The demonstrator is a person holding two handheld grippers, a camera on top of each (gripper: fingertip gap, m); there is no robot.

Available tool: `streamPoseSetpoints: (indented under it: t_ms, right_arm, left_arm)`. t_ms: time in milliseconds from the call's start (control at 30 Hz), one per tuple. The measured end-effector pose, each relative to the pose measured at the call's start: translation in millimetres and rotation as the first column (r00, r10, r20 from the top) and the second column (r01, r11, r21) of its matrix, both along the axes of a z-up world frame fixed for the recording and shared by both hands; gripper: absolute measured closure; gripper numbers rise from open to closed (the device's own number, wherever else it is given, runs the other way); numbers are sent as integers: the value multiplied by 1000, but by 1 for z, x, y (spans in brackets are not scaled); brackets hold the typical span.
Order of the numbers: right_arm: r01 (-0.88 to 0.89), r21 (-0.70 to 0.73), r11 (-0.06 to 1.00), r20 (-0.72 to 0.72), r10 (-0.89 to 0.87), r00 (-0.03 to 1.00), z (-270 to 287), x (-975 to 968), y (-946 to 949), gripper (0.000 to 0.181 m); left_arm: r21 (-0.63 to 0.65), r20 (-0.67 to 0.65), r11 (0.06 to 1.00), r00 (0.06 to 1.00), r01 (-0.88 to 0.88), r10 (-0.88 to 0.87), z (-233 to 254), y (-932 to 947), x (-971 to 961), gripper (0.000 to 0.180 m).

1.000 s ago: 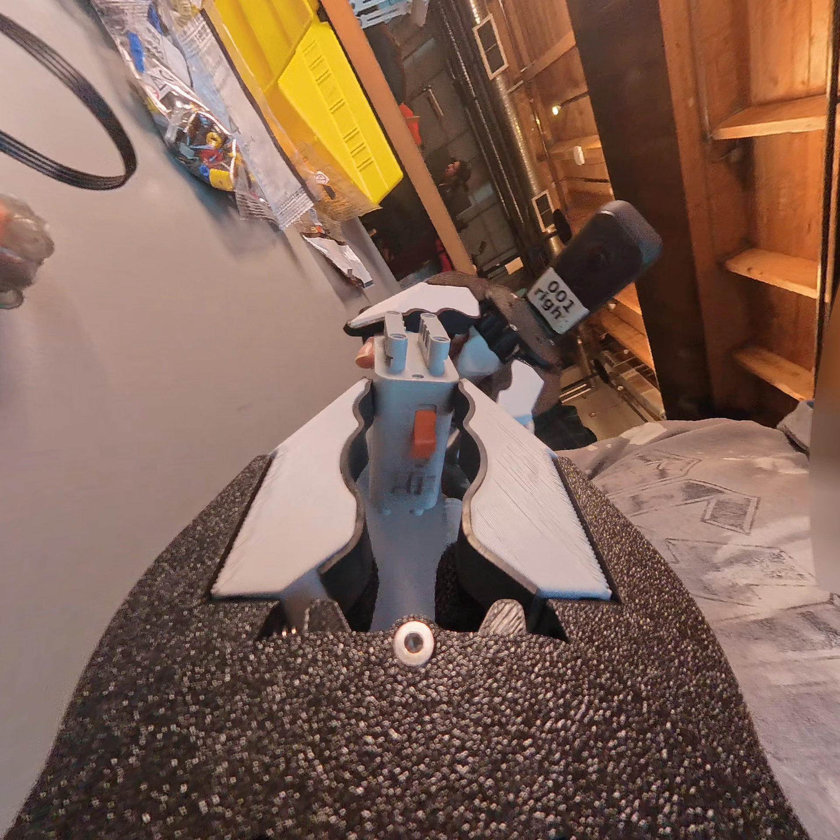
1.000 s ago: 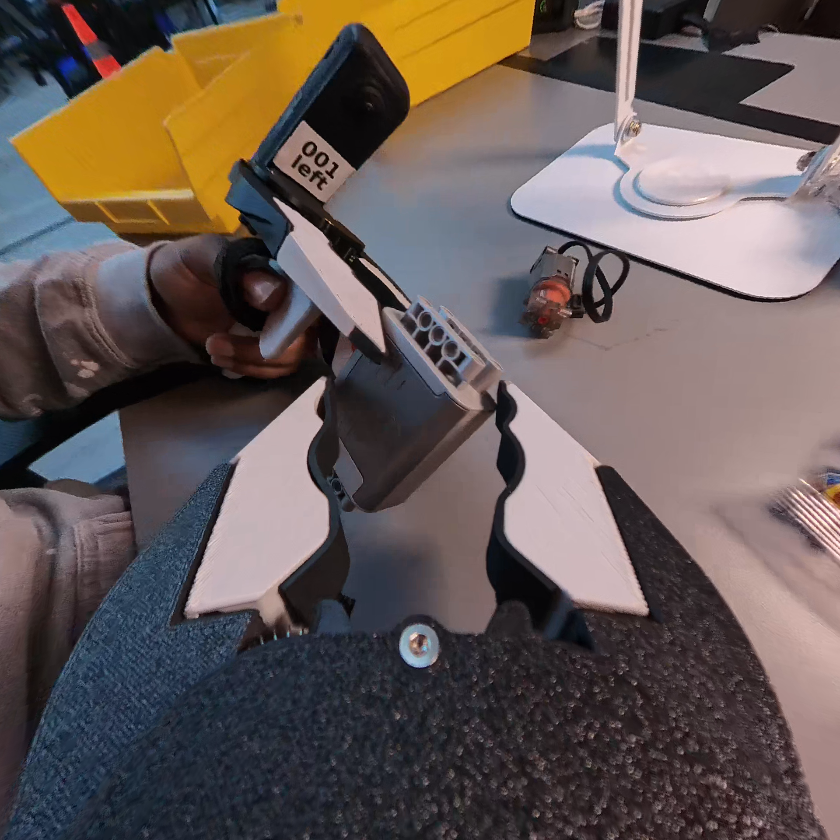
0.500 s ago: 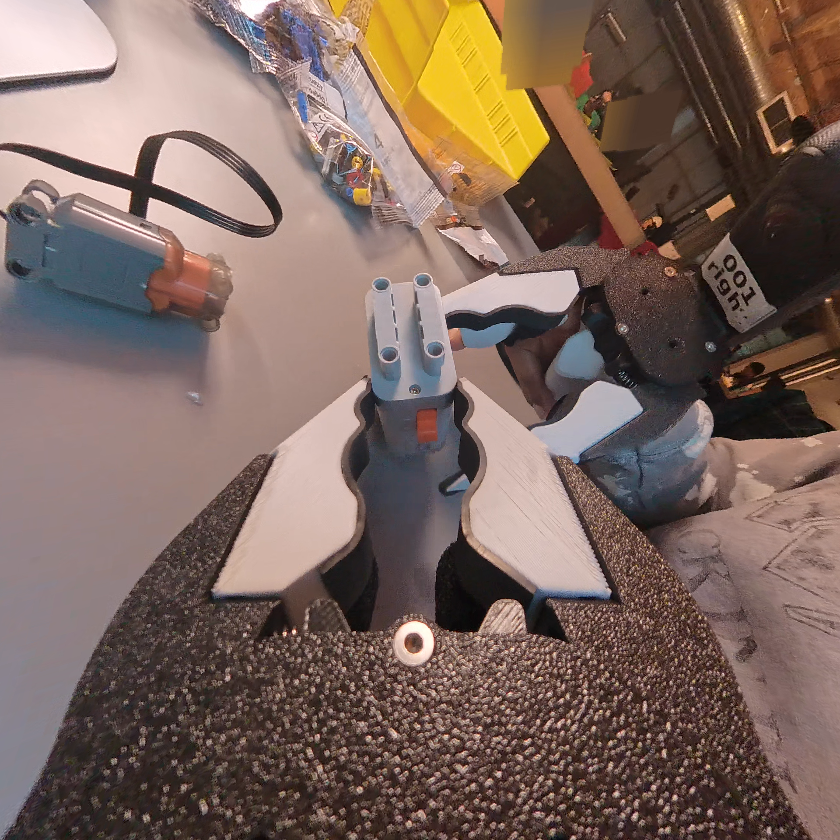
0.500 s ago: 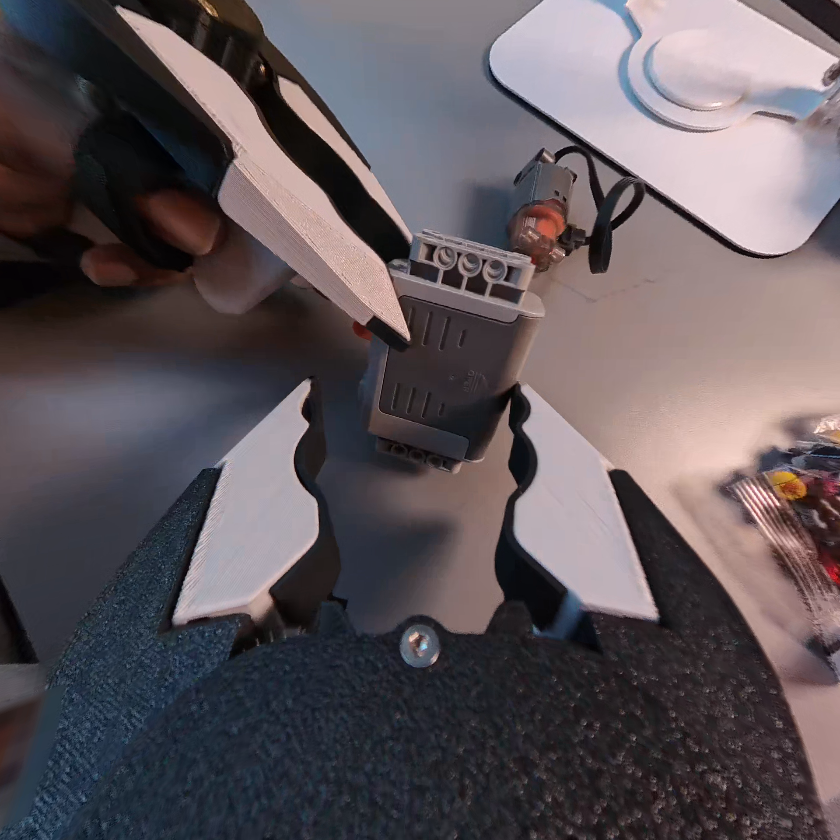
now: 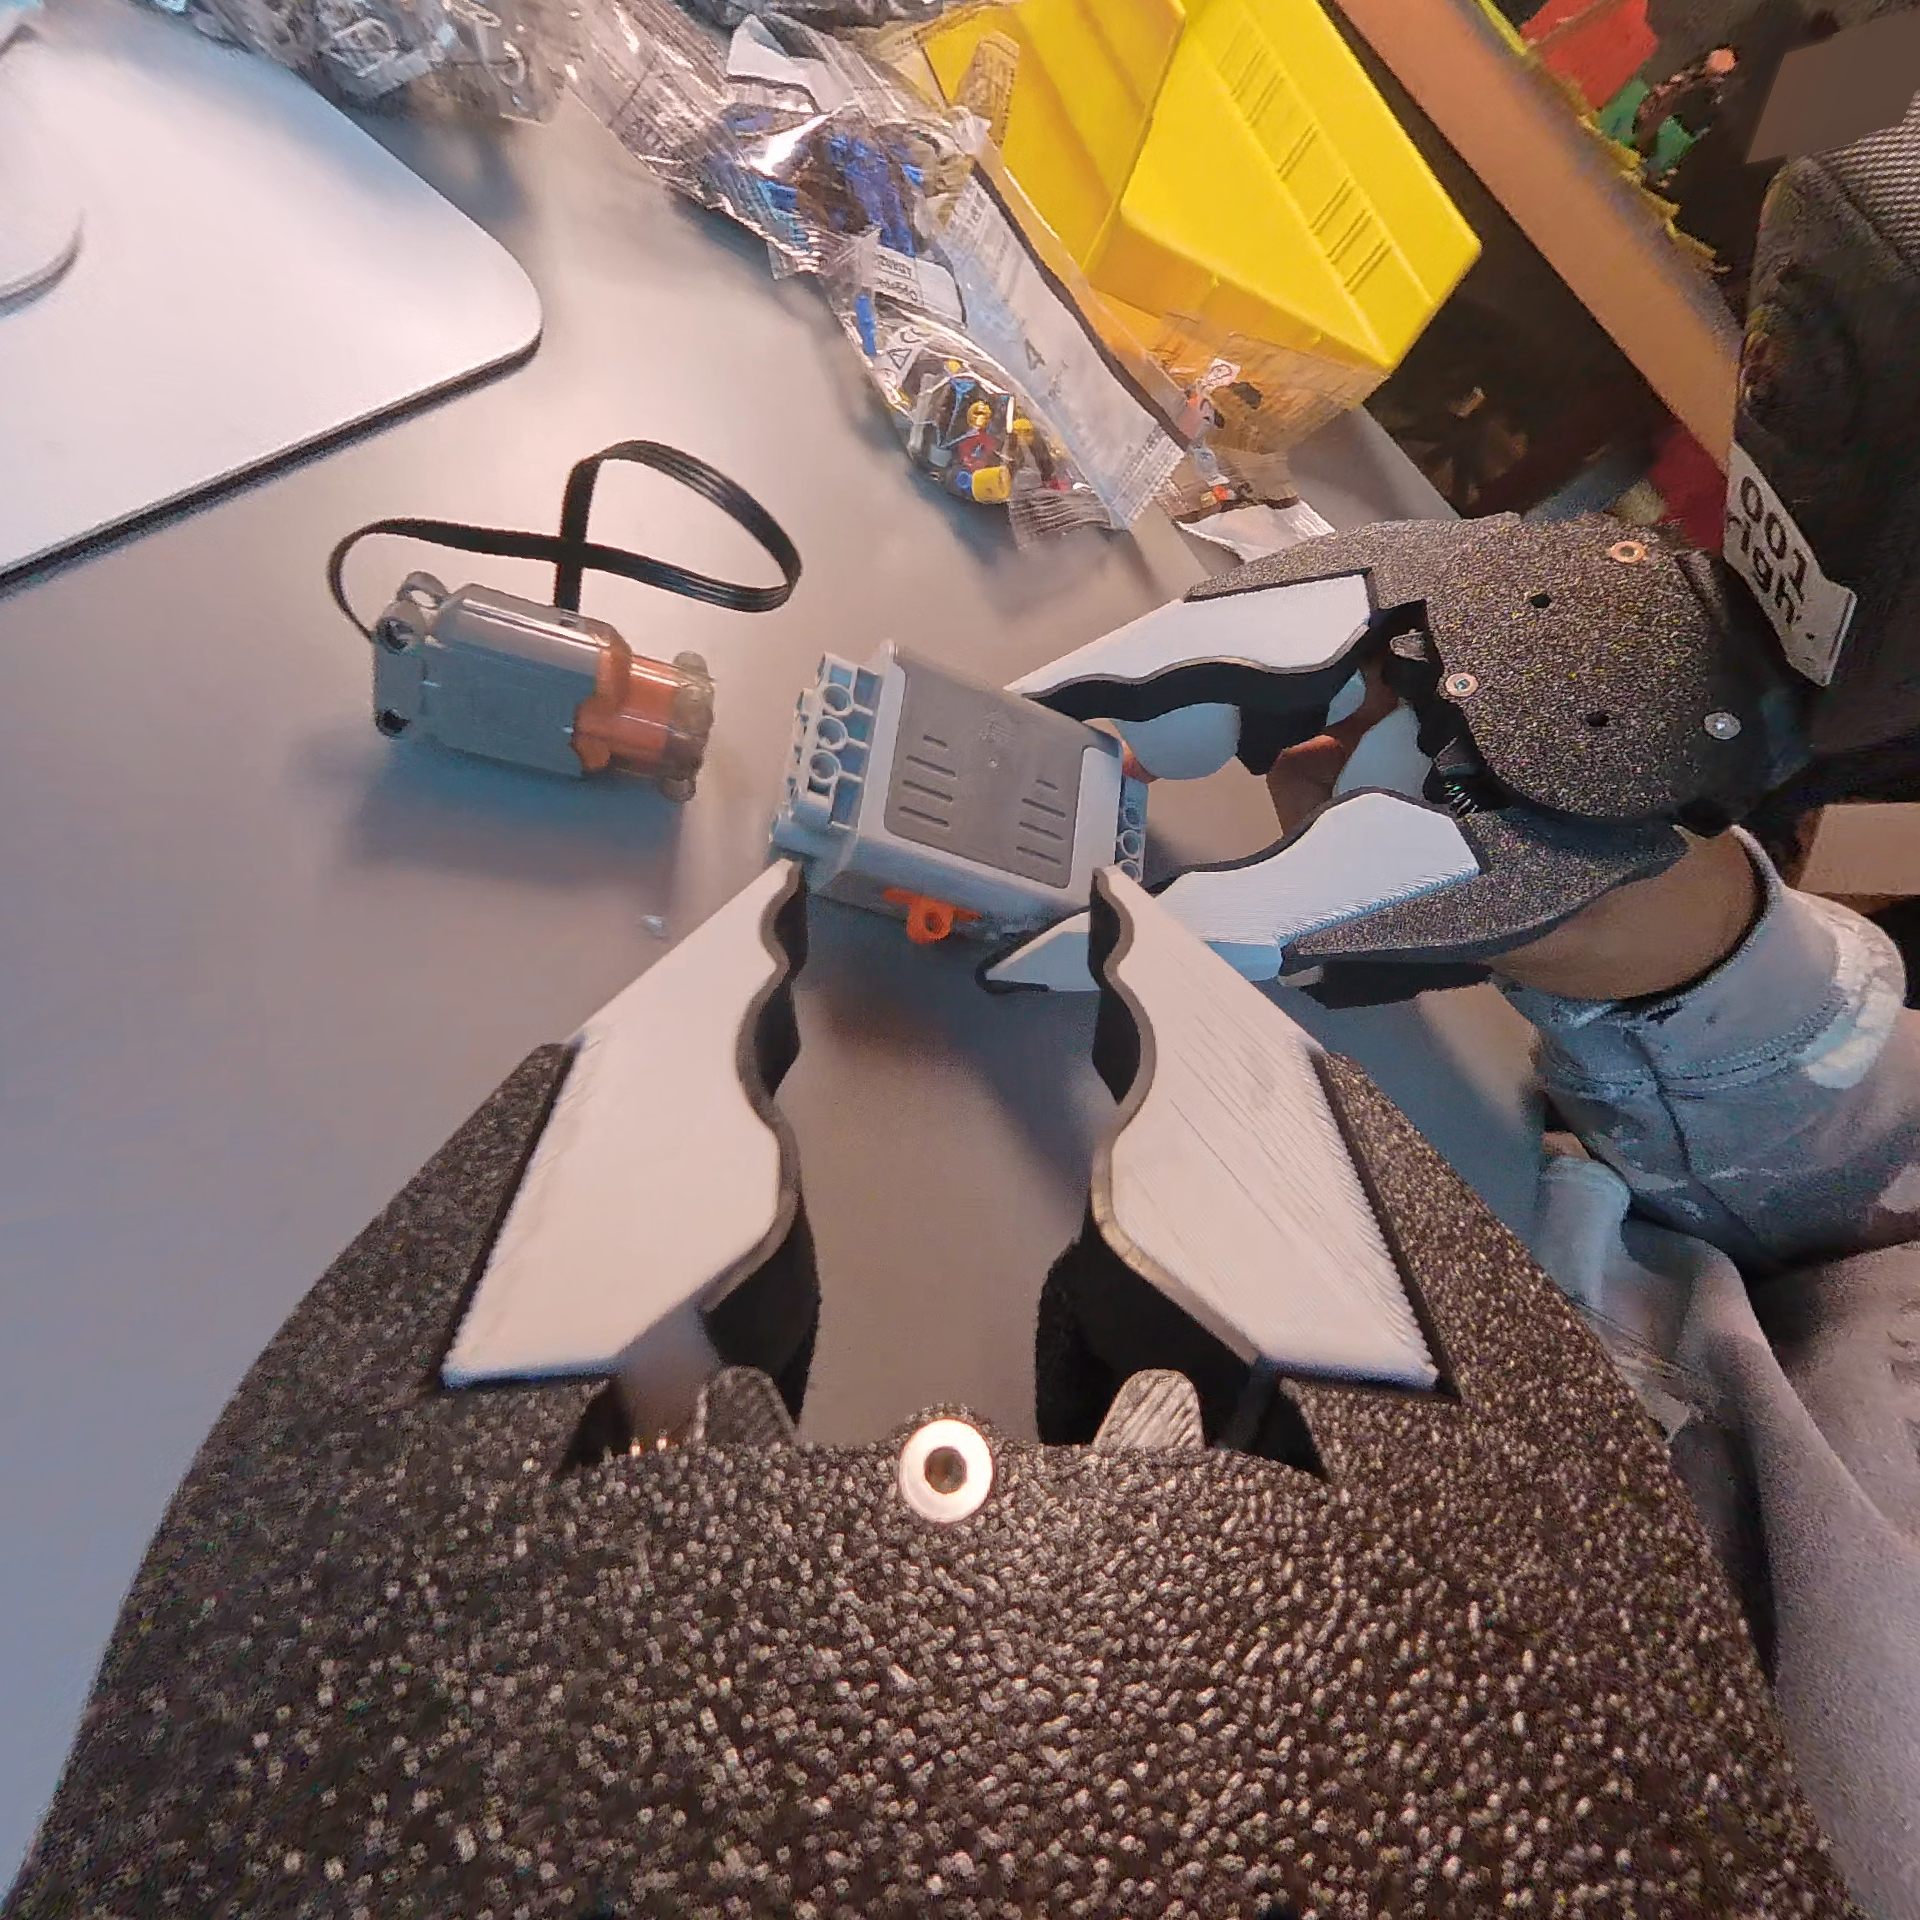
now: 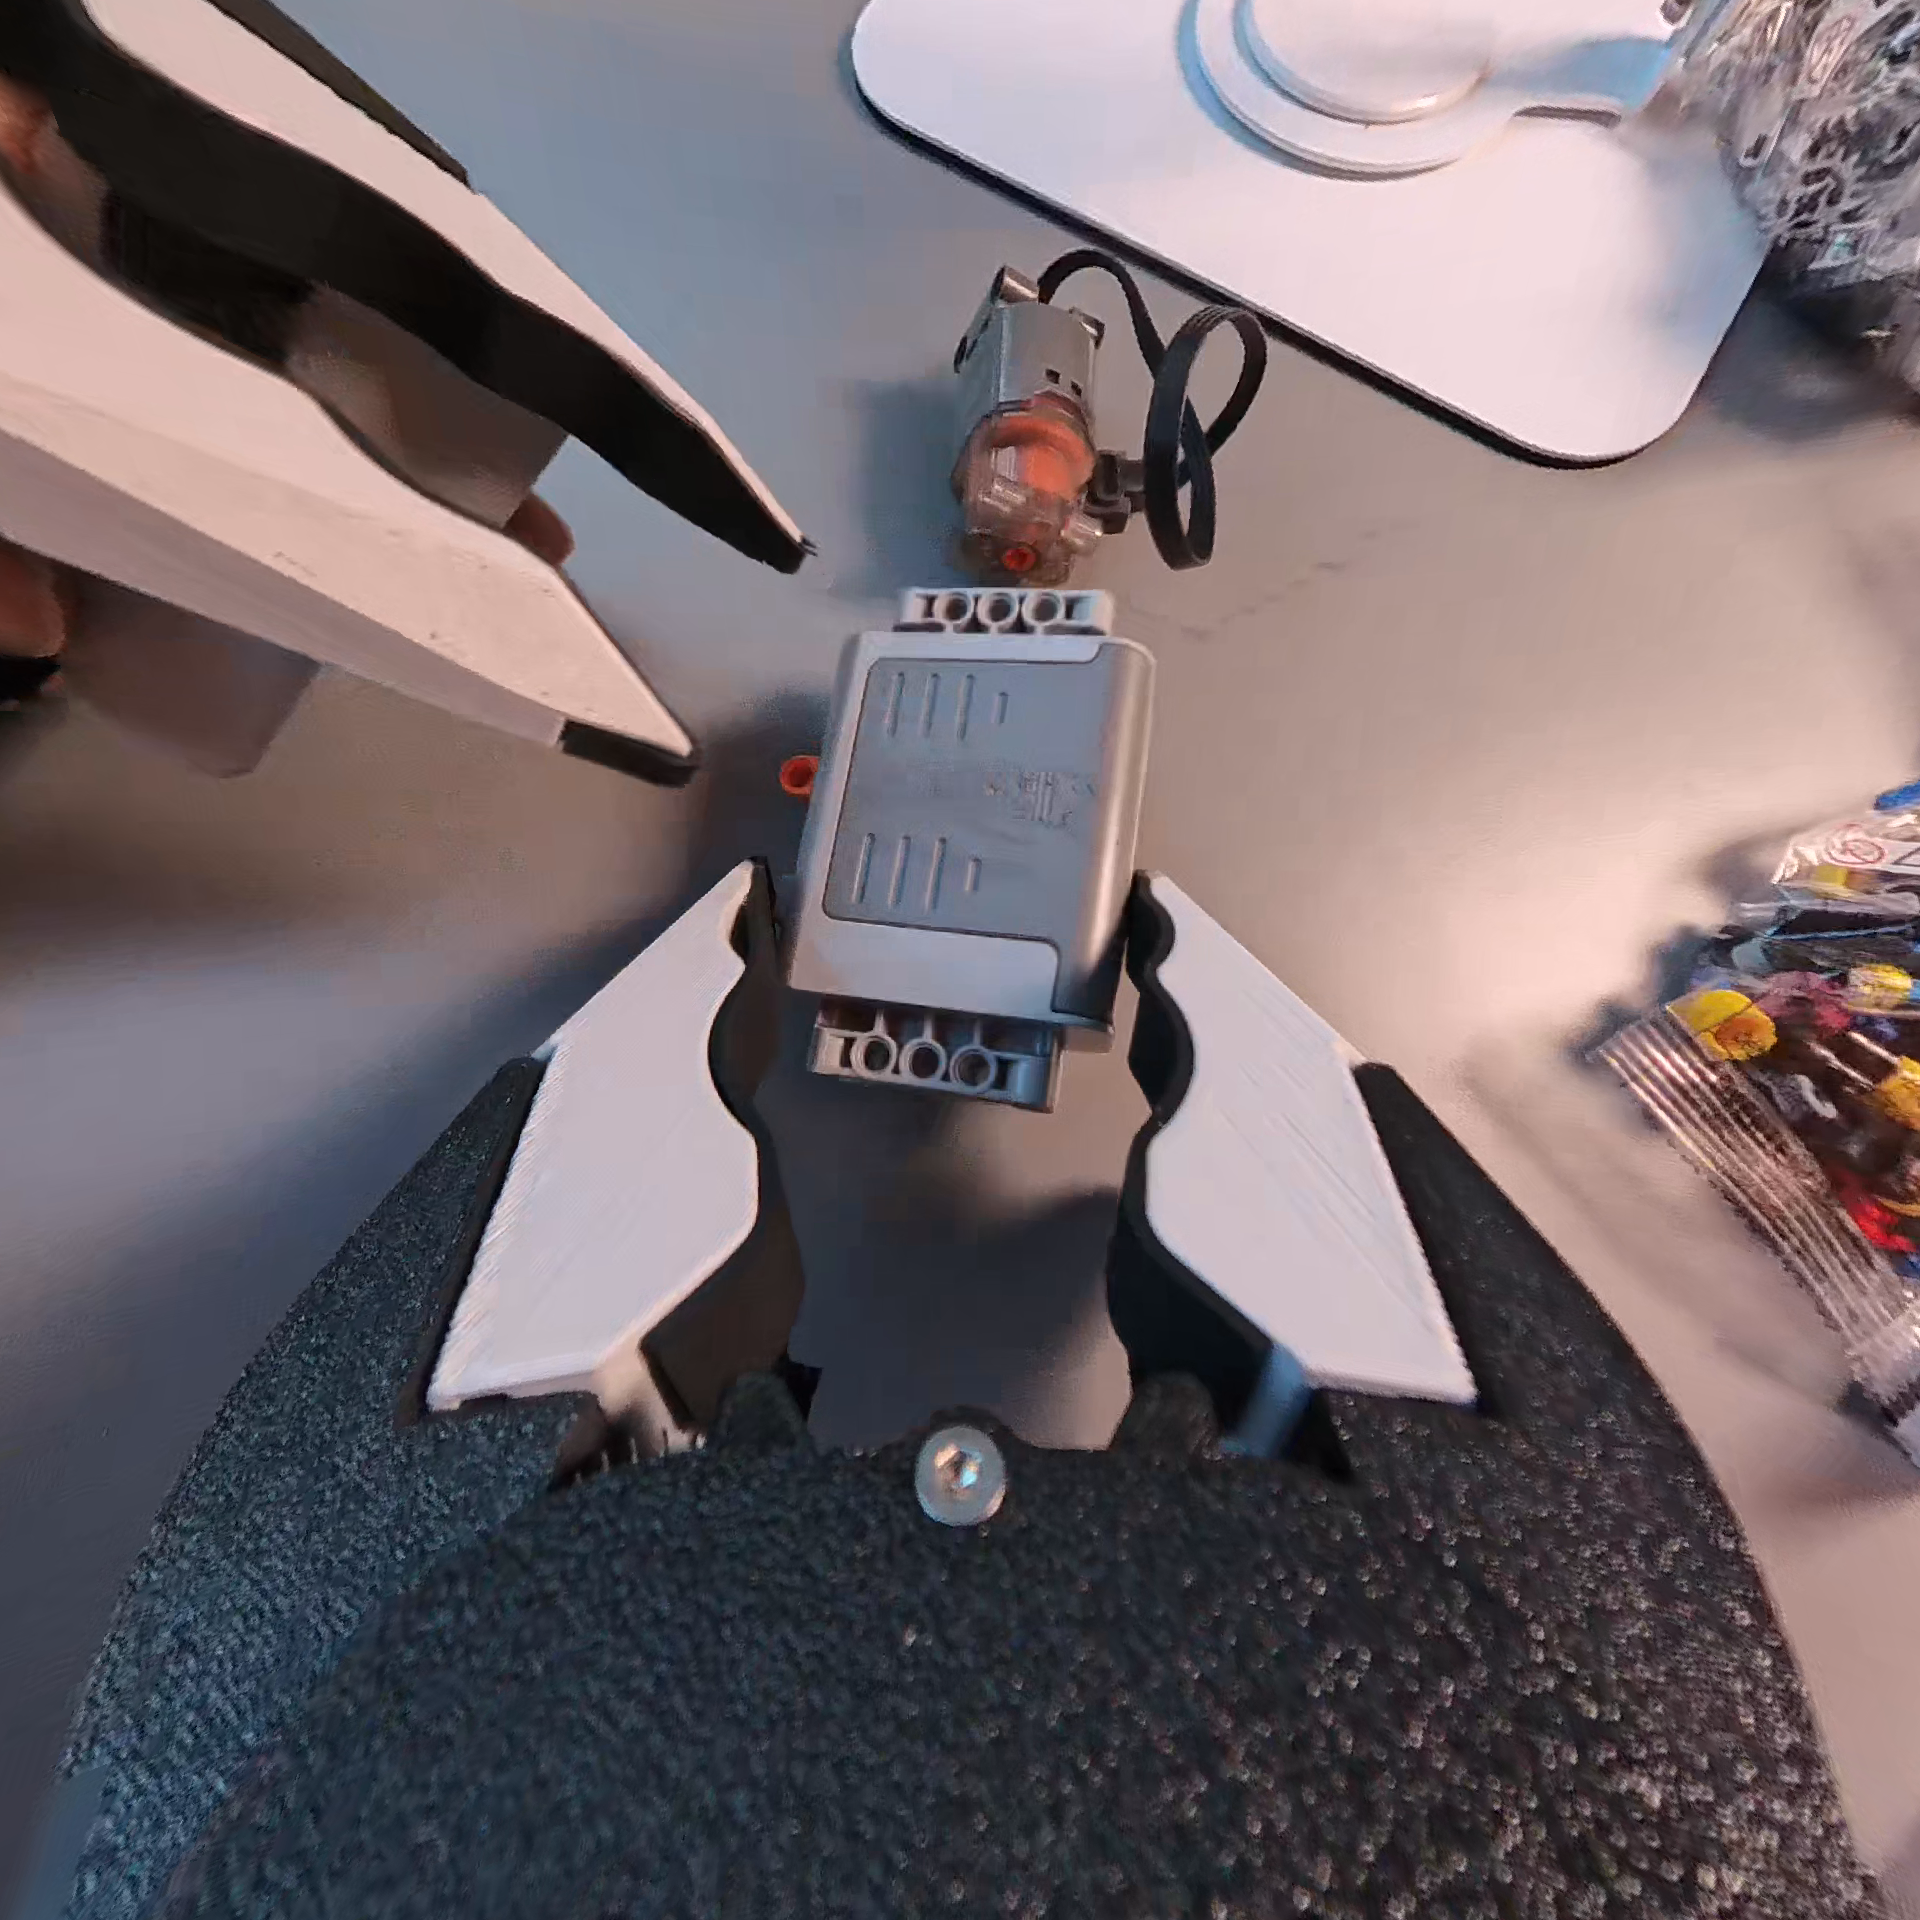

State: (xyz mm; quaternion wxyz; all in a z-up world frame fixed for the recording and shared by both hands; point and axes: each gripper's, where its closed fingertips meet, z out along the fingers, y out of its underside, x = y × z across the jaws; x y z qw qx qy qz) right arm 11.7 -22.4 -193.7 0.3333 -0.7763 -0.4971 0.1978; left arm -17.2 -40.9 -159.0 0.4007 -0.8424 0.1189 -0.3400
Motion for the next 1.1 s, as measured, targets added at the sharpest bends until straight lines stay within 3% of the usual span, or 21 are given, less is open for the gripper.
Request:
streamPoseSetpoints:
  t_ms: [100, 267, 433, 500, 700, 767, 867, 933, 1033, 1100]
  right_arm:
    - [9, -5, 1000, 38, -9, 999, -7, -9, 6, 111]
    - [1, -7, 1000, 22, -1, 1000, -4, -17, -5, 92]
    - [19, 7, 1000, 24, -19, 1000, 2, 9, -13, 108]
    - [3, 1, 1000, 30, -3, 1000, 0, 14, -19, 130]
    - [11, 91, 996, 26, -14, 1000, -2, -6, -15, 133]
    - [-7, 93, 996, 35, 4, 999, -2, -13, -12, 122]
    - [6, 6, 1000, -82, -6, 997, 20, -12, -16, 103]
    - [102, 53, 993, -111, -95, 989, 33, 9, 3, 84]
    - [237, 19, 971, -78, -235, 969, 20, 41, 34, 44]
    - [282, 5, 959, -7, -282, 959, 1, 55, 49, 34]
  left_arm:
    - [0, -24, 998, 998, -58, 58, -2, 6, -10, 117]
    - [-31, -35, 998, 998, -56, 55, -8, 6, -11, 125]
    - [-44, -96, 999, 995, -11, 6, -17, 2, -2, 132]
    - [-36, -141, 999, 990, 6, -11, -21, 2, 1, 132]
    - [14, -201, 998, 978, -56, 58, -17, 12, -16, 146]
    - [40, -216, 993, 969, -113, 119, -14, 17, -28, 144]
    - [140, -244, 957, 928, -253, 281, 3, 24, -68, 135]
    - [168, -277, 902, 859, -398, 430, 7, 23, -115, 120]
    - [99, -327, 771, 712, -629, 622, -6, 13, -192, 67]
    - [34, -347, 671, 621, -741, 703, -21, 5, -229, 44]
